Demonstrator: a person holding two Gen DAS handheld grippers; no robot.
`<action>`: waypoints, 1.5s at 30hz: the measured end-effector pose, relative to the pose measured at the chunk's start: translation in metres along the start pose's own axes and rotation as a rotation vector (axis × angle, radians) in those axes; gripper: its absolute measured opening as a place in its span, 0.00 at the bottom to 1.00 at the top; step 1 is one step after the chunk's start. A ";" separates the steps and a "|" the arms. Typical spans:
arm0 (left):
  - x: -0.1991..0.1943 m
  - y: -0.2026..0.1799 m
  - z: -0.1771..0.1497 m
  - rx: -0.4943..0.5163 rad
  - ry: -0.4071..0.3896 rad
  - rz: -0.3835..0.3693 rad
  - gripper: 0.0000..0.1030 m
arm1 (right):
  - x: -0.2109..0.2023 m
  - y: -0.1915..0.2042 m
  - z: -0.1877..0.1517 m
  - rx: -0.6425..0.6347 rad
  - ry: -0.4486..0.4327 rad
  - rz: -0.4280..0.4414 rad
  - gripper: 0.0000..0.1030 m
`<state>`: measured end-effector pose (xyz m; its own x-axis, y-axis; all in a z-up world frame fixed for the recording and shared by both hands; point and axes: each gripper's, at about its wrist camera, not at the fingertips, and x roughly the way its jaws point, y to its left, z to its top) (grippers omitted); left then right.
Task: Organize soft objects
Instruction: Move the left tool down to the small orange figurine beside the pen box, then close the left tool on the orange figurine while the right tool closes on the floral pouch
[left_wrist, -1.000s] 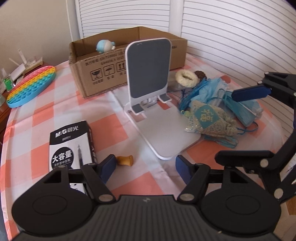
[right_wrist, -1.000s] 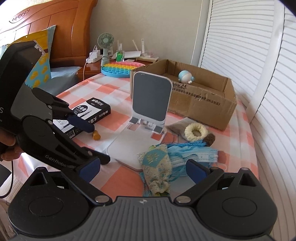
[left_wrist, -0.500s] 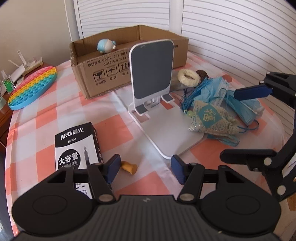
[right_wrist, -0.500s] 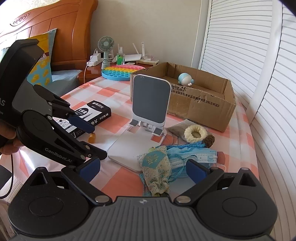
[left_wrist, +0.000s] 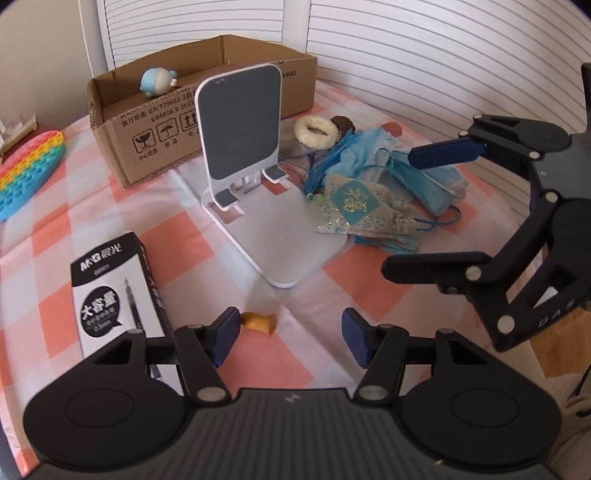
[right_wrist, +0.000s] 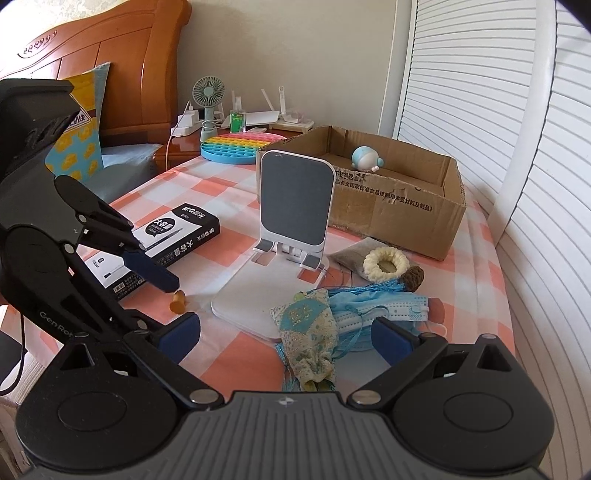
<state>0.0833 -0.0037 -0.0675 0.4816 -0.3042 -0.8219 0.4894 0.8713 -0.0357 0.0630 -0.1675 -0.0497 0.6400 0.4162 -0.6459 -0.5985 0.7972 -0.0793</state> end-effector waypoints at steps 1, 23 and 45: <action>-0.001 0.000 0.000 0.016 -0.002 0.016 0.58 | 0.000 0.000 0.000 0.002 -0.002 0.002 0.98; 0.001 0.003 -0.008 -0.014 -0.038 -0.015 0.23 | 0.005 -0.002 -0.003 -0.010 0.025 -0.040 0.76; -0.011 0.001 -0.026 -0.072 -0.087 0.008 0.14 | 0.029 0.006 -0.003 -0.118 0.082 -0.123 0.33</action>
<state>0.0598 0.0106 -0.0731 0.5480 -0.3264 -0.7702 0.4335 0.8983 -0.0722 0.0766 -0.1522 -0.0717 0.6735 0.2780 -0.6849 -0.5735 0.7812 -0.2468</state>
